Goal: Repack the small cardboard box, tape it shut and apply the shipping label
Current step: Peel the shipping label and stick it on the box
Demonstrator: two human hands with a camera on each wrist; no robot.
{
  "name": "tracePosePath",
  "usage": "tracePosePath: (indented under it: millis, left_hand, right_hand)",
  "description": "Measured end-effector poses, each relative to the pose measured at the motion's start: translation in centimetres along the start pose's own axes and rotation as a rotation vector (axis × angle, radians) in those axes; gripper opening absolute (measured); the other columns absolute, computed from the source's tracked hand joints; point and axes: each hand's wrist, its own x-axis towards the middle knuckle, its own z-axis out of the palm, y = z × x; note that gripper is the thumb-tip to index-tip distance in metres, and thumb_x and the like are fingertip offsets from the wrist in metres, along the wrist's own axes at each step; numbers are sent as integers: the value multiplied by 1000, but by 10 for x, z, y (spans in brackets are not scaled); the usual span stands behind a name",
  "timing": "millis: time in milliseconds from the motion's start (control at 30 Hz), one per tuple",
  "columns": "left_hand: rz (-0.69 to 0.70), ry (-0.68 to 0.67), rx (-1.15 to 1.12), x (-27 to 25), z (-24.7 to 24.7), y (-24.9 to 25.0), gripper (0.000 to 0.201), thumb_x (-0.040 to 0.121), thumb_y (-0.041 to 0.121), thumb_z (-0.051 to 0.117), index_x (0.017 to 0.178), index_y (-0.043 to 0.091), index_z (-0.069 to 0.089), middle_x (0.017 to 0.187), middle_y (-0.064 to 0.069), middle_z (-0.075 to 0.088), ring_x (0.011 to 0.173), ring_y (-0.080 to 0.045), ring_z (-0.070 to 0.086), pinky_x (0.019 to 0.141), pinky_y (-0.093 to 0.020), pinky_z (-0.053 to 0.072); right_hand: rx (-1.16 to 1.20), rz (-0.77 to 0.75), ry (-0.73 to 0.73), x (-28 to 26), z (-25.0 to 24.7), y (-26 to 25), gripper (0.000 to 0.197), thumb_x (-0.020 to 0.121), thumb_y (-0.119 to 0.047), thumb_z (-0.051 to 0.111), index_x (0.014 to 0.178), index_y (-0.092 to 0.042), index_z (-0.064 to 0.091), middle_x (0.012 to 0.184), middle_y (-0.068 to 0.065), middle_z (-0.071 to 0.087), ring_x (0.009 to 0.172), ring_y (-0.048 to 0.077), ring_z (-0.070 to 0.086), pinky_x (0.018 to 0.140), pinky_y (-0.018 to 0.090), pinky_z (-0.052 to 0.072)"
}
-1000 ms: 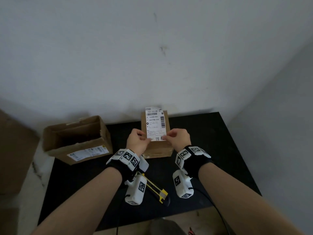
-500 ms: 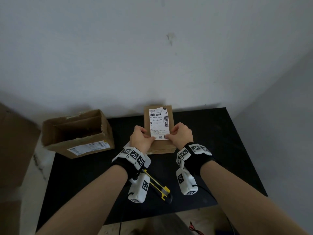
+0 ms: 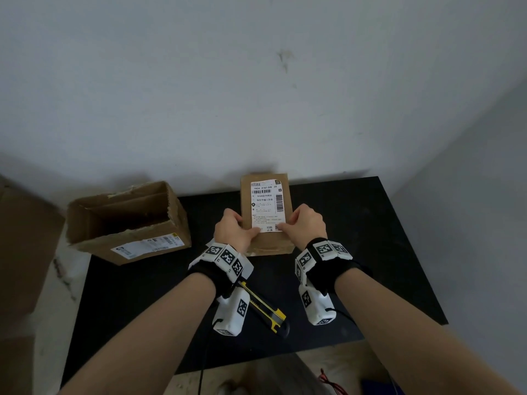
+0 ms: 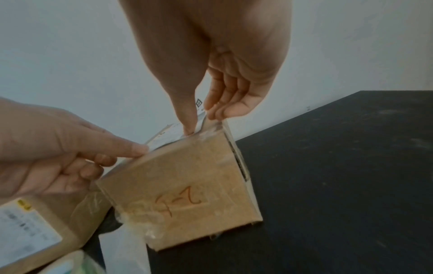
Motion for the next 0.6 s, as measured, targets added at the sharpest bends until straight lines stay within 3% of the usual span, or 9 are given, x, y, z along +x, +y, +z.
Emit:
tracePosePath:
  millis: [67, 133, 200, 267, 333, 433, 600]
  left_hand:
    - [91, 14, 98, -3, -5, -7, 32, 81, 26, 70, 103, 18, 49, 97, 0, 57, 84, -13, 56, 69, -25, 46]
    - [293, 41, 219, -9, -11, -17, 20, 88, 24, 60, 106, 19, 53, 107, 0, 55, 95, -13, 54, 79, -27, 46]
    - [525, 24, 343, -16, -14, -26, 26, 93, 21, 50, 119, 19, 53, 124, 1, 52, 112, -13, 50, 94, -29, 44]
    - [666, -40, 484, -22, -15, -33, 42, 96, 22, 43, 138, 20, 41, 145, 2, 39, 133, -13, 35, 112, -35, 30]
    - [718, -123, 682, -26, -15, -37, 52, 98, 27, 38, 148, 19, 22, 156, 3, 19, 144, -13, 14, 118, -38, 11]
    - [711, -207, 865, -31, -14, -44, 61, 99, 33, 33, 150, 19, 3, 159, 4, 2, 146, -12, -2, 119, -42, 2]
    - [685, -217, 872, -30, -15, -44, 59, 99, 36, 31, 150, 19, 6, 159, 5, 3, 146, -13, -1, 119, -45, 2]
  right_hand:
    - [1, -145, 57, -7, 2, 3, 19, 86, -22, 65, 99, -15, 53, 99, 0, 59, 90, 15, 58, 79, 32, 53]
    - [-49, -367, 91, -17, 7, 7, 26, 91, -18, 55, 116, -15, 54, 117, 2, 57, 107, 16, 55, 94, 34, 48]
    - [-178, -529, 9, -26, 14, 9, 43, 95, -20, 48, 137, -14, 42, 141, 3, 45, 131, 17, 41, 111, 36, 33]
    - [-378, -606, -103, -33, 21, 12, 53, 98, -27, 39, 148, -16, 22, 156, 0, 21, 145, 14, 15, 119, 34, 11]
    - [-518, -643, -175, -36, 28, 16, 56, 101, -34, 30, 151, -18, 8, 159, -1, 5, 146, 11, 1, 118, 33, 0]
    - [-588, -638, -215, -39, 33, 18, 59, 101, -41, 23, 150, -18, 0, 159, -2, -3, 146, 10, -5, 117, 32, -5]
    - [-653, -553, -180, -36, 23, 31, 64, 99, -49, 21, 150, -18, -2, 159, -2, -5, 145, 10, -5, 116, 32, -7]
